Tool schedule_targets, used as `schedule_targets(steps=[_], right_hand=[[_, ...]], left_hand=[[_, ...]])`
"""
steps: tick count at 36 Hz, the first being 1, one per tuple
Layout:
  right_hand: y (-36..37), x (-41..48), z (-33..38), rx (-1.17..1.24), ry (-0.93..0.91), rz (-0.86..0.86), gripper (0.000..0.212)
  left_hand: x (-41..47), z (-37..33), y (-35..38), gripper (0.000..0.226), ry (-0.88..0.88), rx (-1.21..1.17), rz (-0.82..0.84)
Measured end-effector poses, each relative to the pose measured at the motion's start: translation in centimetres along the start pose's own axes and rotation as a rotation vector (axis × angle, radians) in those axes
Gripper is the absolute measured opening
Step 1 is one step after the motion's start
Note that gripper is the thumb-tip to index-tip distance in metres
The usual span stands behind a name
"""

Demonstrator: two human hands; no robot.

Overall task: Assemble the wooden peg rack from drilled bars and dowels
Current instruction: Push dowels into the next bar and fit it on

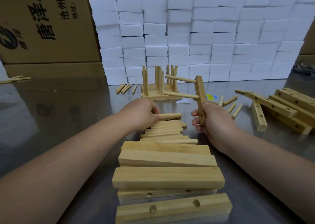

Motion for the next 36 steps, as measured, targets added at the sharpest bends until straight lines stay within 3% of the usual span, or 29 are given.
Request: schedule_targets(steps=[5, 13, 20, 36], right_hand=[[-0.2, 0.6, -0.5, 0.145, 0.050, -0.014, 0.025], [-0.5, 1.4, -1.1, 0.217, 0.115, -0.065, 0.028], [-0.3, 0.5, -0.5, 0.279, 0.082, -0.072, 0.022], [1.3, -0.8, 0.6, 0.346, 0.053, 0.049, 0.025]], left_hand=[[-0.3, -1.9, -1.2, 0.014, 0.070, -0.195, -0.013], [-1.1, -3.9, -1.7, 0.014, 0.124, -0.248, 0.037], [-1.4, -5.3, -0.9, 0.017, 0.176, -0.139, 0.084], [-1.5, -5.7, -1.5, 0.022, 0.221, -0.078, -0.018]])
Point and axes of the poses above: each hand's wrist, its own x-axis towards the middle knuckle, its own y-axis out of the palm, z = x × y, the point moved 8 cm from there along x, towards the middle knuckle, and after that the axes turned 5 degrees about y, right-handed, at the moved point
